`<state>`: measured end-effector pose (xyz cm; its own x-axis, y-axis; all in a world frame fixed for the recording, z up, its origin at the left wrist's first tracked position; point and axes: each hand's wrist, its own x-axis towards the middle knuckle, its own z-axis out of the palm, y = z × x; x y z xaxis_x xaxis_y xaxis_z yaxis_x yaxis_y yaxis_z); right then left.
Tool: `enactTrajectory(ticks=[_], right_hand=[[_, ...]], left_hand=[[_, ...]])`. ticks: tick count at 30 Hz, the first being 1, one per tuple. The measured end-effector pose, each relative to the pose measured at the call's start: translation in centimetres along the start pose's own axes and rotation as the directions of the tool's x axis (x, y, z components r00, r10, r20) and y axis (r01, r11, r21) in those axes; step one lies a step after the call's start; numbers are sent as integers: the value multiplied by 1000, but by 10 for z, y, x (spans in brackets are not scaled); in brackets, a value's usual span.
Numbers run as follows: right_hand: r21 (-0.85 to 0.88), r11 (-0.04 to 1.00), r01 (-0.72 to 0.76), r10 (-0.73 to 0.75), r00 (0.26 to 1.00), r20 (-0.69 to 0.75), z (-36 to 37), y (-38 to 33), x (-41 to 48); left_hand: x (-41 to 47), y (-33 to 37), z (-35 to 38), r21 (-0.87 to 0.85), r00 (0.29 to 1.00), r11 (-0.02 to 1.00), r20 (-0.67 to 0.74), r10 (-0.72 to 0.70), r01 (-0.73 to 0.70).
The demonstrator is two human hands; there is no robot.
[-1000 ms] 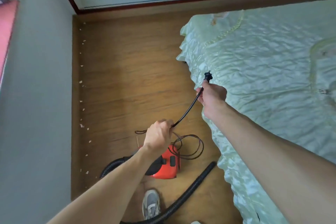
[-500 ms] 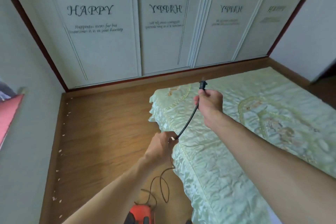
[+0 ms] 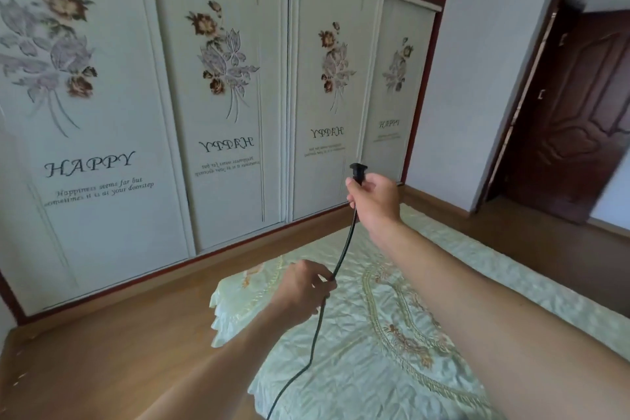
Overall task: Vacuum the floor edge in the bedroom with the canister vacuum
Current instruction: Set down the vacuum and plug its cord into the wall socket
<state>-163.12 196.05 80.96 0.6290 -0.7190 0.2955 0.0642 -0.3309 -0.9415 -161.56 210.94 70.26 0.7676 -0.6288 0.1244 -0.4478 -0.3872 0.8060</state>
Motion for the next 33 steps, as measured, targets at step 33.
enactTrajectory(ticks=[33], right_hand=[[-493,832,-256,-288,560,-777,-377,-135,-141]], left_hand=[[-75,289,184,-490,479,715,531,699,-499]])
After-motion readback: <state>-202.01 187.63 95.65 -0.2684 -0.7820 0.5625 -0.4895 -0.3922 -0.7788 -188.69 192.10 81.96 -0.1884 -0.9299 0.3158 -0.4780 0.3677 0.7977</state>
